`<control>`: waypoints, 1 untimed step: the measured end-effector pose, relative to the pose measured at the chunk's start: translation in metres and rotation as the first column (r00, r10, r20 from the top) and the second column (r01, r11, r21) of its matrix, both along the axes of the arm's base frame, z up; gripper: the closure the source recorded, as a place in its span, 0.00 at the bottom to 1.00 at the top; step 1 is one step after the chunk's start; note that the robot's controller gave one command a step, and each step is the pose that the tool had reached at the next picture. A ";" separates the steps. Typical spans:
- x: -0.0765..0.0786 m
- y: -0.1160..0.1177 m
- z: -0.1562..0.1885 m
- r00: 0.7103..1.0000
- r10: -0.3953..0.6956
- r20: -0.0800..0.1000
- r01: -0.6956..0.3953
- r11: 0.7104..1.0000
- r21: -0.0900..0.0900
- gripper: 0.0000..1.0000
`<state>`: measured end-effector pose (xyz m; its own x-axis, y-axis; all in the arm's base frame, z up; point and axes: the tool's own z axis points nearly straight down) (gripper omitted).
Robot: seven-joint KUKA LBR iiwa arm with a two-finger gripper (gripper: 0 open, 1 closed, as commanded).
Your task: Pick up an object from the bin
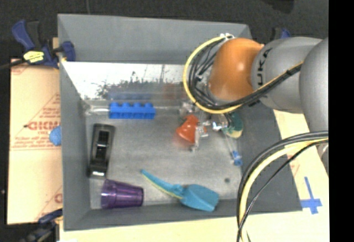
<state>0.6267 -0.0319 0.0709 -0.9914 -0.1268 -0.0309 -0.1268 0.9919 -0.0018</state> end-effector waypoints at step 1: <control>0.016 0.031 0.000 0.980 0.201 -0.006 -0.201 0.980 -0.006 1.00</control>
Offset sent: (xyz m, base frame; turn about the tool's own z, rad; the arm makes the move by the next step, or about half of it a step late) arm 0.0000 0.0000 0.0000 0.0000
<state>0.6423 -0.0006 0.0713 -0.9459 -0.3234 -0.0246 -0.3233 0.9463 -0.0068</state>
